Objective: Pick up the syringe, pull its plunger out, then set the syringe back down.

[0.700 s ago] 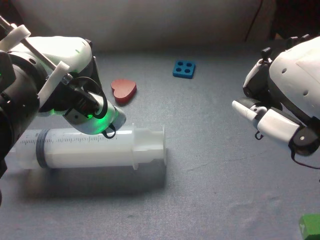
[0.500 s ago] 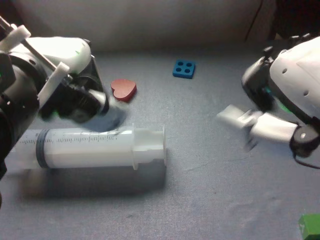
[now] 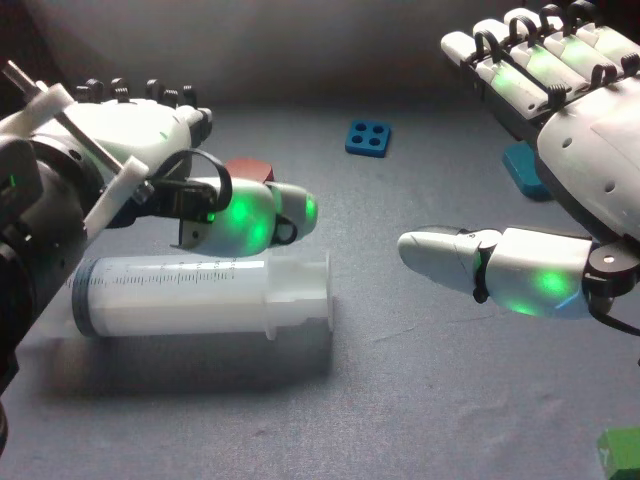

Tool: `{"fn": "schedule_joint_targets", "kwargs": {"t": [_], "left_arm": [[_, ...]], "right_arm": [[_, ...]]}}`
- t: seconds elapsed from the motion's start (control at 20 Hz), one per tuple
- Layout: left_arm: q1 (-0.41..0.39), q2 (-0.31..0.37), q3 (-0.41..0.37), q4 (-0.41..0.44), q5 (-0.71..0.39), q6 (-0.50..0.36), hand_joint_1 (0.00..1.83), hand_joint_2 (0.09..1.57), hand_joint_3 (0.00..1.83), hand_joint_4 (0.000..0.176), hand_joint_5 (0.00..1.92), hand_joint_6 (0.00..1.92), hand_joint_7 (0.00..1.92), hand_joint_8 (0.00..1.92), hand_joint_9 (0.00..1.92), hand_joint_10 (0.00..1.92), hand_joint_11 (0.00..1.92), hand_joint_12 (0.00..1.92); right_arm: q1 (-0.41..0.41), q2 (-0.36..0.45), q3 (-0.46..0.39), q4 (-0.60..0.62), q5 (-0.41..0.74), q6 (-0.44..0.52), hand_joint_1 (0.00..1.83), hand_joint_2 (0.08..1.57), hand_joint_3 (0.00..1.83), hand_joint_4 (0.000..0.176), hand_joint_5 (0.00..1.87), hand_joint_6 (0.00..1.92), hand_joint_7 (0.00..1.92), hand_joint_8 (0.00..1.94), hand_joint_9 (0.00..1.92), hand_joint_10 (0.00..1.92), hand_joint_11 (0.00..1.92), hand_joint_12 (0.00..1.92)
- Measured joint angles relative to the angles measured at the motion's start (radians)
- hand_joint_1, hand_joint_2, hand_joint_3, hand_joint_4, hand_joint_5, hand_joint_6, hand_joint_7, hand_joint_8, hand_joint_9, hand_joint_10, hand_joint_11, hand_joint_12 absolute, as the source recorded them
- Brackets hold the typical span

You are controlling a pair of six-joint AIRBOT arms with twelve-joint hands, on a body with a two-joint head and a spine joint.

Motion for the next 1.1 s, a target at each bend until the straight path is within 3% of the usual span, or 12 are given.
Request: {"fn": "schedule_joint_targets", "kwargs": {"t": [0.1, 0.25, 0.45, 0.8, 1.1], "left_arm": [[0.014, 0.0, 0.002, -0.006, -0.001, 0.0, 0.04, 1.06, 0.0, 0.0, 0.07, 0.01, 0.02, 0.0, 0.0, 0.0, 0.02, 0.06], [0.038, 0.0, 0.004, 0.014, -0.005, -0.022, 0.37, 0.98, 0.0, 0.0, 0.07, 0.01, 0.05, 0.0, 0.02, 0.0, 0.0, 0.24], [0.083, -0.008, 0.017, 0.023, -0.01, -0.076, 0.68, 1.01, 0.0, 0.0, 0.03, 0.0, 0.04, 0.0, 0.01, 0.0, 0.0, 0.17], [0.126, -0.047, 0.054, 0.046, -0.005, -0.115, 0.84, 1.01, 0.0, 0.0, 0.03, 0.0, 0.04, 0.0, 0.02, 0.0, 0.0, 0.08], [0.184, -0.056, 0.058, 0.061, 0.003, -0.161, 0.82, 1.04, 0.01, 0.0, 0.03, 0.0, 0.01, 0.0, 0.0, 0.0, 0.0, 0.08]], "right_arm": [[0.0, 0.0, 0.0, 0.0, 0.0, 0.0, 0.05, 0.95, 0.0, 0.0, 0.0, 0.0, 0.0, 0.0, 0.0, 0.0, 0.0, 0.36], [-0.006, 0.0, 0.0, 0.002, -0.003, -0.001, 0.05, 0.95, 0.0, 0.0, 0.0, 0.0, 0.0, 0.0, 0.01, 0.0, 0.0, 0.35], [-0.006, 0.0, 0.0, 0.0, -0.002, -0.001, 0.05, 0.95, 0.0, 0.0, 0.0, 0.0, 0.0, 0.0, 0.0, 0.0, 0.0, 0.23], [-0.007, 0.0, 0.0, -0.001, -0.003, -0.001, 0.05, 0.96, 0.0, 0.0, 0.0, 0.0, 0.0, 0.0, 0.0, 0.0, 0.0, 0.28], [-0.007, 0.0, 0.0, 0.0, -0.003, -0.001, 0.04, 0.96, 0.0, 0.0, 0.0, 0.0, 0.0, 0.0, 0.0, 0.0, 0.0, 0.25]]}}
